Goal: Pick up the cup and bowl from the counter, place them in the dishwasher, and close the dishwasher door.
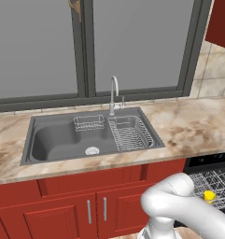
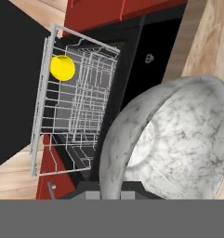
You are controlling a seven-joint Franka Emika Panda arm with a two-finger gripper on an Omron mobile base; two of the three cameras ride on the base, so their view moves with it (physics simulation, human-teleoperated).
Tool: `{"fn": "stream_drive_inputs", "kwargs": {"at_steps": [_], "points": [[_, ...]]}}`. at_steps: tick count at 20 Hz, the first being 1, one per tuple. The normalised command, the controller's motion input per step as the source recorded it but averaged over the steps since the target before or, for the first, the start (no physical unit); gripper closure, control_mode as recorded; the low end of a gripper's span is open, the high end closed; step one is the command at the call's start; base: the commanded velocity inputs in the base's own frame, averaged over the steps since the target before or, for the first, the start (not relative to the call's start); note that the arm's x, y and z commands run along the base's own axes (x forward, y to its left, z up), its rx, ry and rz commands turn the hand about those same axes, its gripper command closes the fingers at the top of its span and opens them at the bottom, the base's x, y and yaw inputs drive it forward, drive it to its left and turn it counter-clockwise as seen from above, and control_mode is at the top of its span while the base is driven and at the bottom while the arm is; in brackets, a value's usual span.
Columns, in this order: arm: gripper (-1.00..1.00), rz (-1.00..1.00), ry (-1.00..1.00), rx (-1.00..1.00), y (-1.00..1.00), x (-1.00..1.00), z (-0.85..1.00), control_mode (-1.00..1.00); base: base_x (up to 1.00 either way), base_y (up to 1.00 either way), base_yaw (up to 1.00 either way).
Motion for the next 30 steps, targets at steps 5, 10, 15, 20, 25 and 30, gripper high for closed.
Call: {"fn": "stream_drive_inputs", "kwargs": {"at_steps": [5,10,15,20,25,30], "points": [[1.0,0.0,-0.01,0.0,0.0,-0.24,-0.31,-1.0,0.0,0.0,0.0],[1.0,0.0,-0.01,0.05,-0.03,-0.18,-0.44,-1.0,0.0,0.0,0.0],[1.0,0.0,-0.04,0.13,-0.09,-0.19,-0.53,-1.0,0.0,0.0,0.0],[1.0,0.0,-0.02,0.1,-0.11,-0.13,-0.54,-1.0,0.0,0.0,0.0],[1.0,0.0,0.0,0.04,-0.17,-0.01,-0.55,-1.0,0.0,0.0,0.0],[1.0,0.0,0.0,0.0,-0.17,0.0,-0.63,-1.0,0.0,0.0,0.0]]}}
